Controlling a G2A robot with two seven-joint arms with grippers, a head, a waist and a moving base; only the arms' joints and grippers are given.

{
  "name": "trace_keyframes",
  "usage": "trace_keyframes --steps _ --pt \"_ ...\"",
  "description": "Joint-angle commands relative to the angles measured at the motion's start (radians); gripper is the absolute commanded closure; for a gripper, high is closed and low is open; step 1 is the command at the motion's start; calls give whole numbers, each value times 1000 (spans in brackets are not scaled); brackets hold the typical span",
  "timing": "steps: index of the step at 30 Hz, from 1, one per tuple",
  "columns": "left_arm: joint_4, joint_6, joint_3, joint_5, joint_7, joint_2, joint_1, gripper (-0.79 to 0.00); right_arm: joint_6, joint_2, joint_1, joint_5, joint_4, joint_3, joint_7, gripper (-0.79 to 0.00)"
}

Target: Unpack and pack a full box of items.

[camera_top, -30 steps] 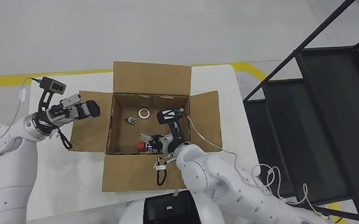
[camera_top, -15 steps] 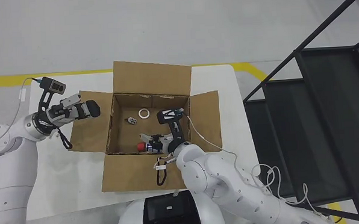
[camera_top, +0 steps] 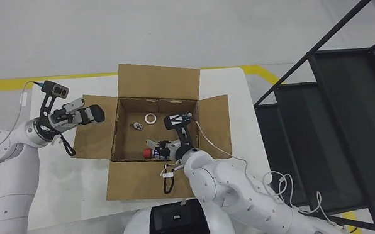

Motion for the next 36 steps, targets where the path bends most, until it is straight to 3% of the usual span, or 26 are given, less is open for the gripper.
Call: trace_keyframes --steps 1,19,26,31,36 --pt "0 0 0 0 0 0 0 -785 0 0 0 0 0 0 0 -785" --pt "0 0 0 0 0 0 0 -785 -7 0 -2 10 2 0 6 -785" --pt "0 0 0 0 0 0 0 -785 -223 -8 127 127 87 50 181 -785" --pt "0 0 0 0 0 0 0 -785 -383 -17 269 18 187 -10 352 -785" --pt "0 0 0 0 0 0 0 -785 -517 -31 357 -151 287 -87 379 -785"
